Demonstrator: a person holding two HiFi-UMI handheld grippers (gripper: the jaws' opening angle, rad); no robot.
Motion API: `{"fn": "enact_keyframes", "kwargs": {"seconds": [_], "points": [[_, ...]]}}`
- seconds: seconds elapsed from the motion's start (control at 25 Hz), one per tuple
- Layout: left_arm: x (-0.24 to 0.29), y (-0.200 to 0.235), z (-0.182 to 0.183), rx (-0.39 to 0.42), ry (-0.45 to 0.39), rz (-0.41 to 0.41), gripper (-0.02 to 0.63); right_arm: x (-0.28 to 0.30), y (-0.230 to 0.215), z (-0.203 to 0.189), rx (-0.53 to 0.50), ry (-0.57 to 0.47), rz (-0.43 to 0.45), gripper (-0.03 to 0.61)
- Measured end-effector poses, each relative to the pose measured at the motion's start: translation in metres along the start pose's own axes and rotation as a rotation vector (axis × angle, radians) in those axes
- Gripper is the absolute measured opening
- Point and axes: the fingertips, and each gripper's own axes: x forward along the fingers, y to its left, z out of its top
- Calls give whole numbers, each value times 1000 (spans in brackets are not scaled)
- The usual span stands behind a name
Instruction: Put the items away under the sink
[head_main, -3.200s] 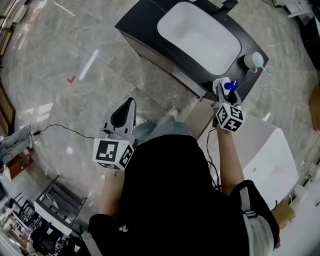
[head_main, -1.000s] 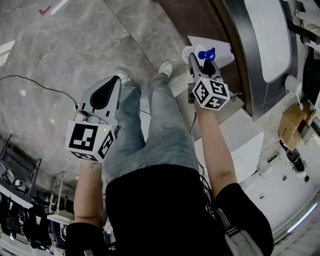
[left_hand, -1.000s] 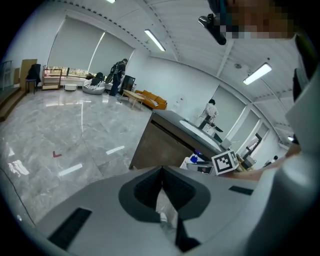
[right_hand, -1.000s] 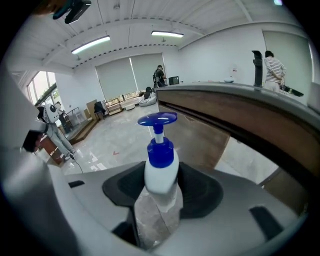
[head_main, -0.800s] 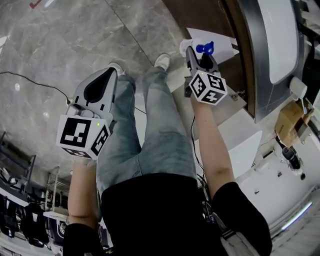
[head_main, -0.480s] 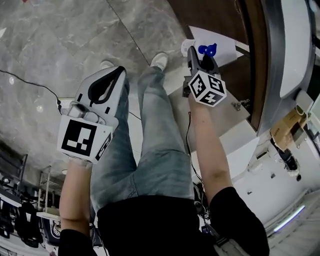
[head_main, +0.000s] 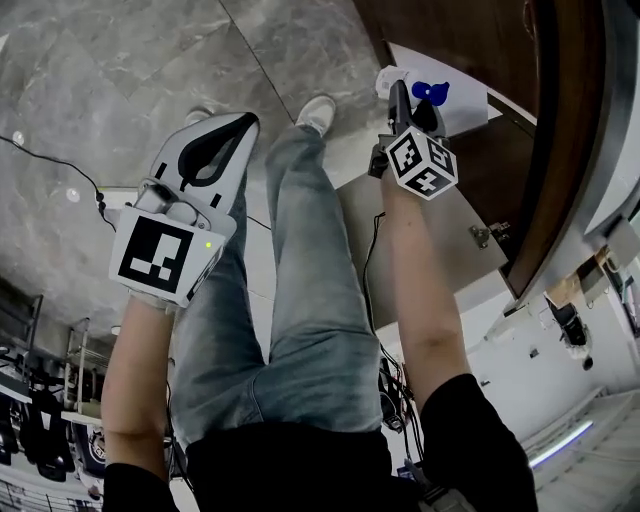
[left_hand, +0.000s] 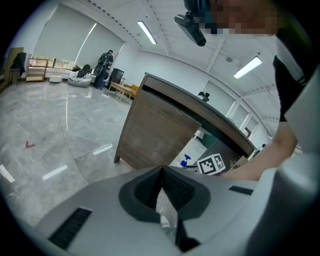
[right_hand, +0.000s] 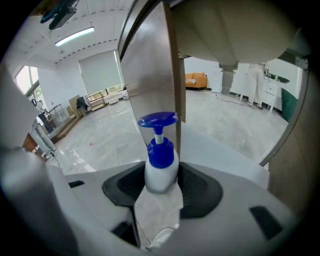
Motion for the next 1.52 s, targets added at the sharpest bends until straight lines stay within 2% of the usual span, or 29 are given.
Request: {"fn": "enact_keyframes", "kwargs": {"seconds": [0.24,0.44,0.84,1.24,1.52], "points": [[31,17,-5,25,8,5,21,41,-42,-20,41,21,-54,212],[50,31,-14,-13,18,37,21,73,-80,-27,57,26,-112,212],[79,9,-8,-10,20,7,21,109,-143,-22,97,23,-182,212],[96,-5,-4,3,25,-11,21,121,-158,-15,75,-21,-185,212],[96,-7,-8,1,52,-20,21,125,-159,-22,55,50,-184,219]]}}
